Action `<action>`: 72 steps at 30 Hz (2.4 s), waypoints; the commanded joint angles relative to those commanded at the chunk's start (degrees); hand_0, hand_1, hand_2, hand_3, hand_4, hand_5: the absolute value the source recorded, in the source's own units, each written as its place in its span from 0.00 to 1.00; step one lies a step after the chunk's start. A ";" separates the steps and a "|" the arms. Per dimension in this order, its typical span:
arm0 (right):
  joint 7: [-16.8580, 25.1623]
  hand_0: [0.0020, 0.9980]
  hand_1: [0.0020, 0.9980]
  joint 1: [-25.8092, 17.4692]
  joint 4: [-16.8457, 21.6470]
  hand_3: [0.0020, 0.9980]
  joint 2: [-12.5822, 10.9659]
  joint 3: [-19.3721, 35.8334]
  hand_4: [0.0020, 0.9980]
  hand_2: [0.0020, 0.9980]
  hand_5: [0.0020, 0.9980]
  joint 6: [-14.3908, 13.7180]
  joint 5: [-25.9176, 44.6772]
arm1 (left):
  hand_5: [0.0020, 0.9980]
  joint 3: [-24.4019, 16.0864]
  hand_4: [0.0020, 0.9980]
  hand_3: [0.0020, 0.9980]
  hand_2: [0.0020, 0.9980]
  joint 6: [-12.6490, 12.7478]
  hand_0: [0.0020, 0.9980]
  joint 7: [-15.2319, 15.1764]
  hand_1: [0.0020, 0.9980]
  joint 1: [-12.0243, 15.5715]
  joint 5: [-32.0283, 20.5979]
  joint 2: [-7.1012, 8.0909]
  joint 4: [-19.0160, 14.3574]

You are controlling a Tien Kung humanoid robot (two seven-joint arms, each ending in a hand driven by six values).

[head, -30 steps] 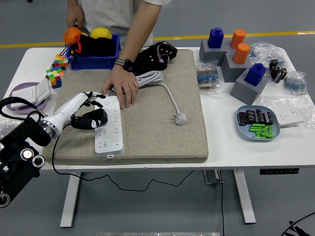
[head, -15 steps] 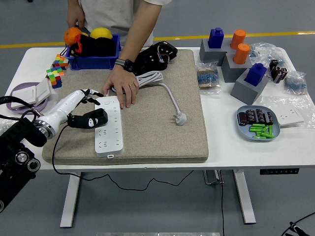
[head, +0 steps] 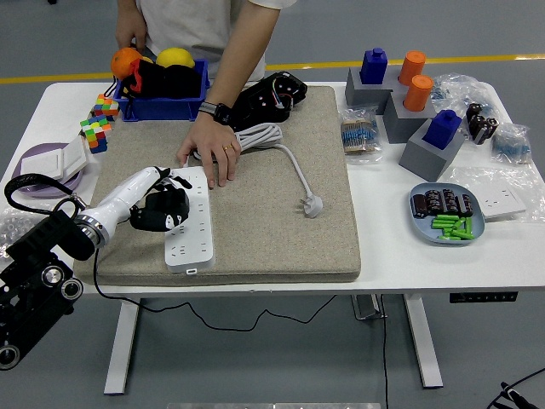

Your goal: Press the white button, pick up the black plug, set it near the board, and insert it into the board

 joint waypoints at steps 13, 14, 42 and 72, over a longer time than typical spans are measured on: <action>0.07 0.73 0.59 0.03 0.00 0.68 -0.06 -0.05 0.74 0.53 0.50 0.00 0.03 | 0.00 -0.02 0.75 0.65 0.56 -0.20 0.71 0.32 0.68 -0.71 0.35 0.05 -1.19; 0.06 0.73 0.59 0.02 -0.02 0.68 -0.06 0.03 0.74 0.53 0.50 0.00 -0.01 | 0.00 -0.34 0.75 0.65 0.56 -0.19 0.71 0.34 0.68 -0.68 0.53 0.13 -1.62; -0.31 0.73 0.59 0.68 0.20 0.67 -0.38 -0.13 0.74 0.53 0.50 0.32 0.26 | 0.00 -20.59 0.73 0.64 0.57 -0.02 0.71 -0.11 0.69 -0.93 3.09 -4.91 2.51; -0.34 0.73 0.59 2.22 1.12 0.67 -0.92 -2.09 0.74 0.54 0.50 -0.06 1.45 | 0.00 -25.30 0.76 0.66 0.62 0.81 0.73 -0.77 0.72 -0.52 4.67 -6.10 -0.21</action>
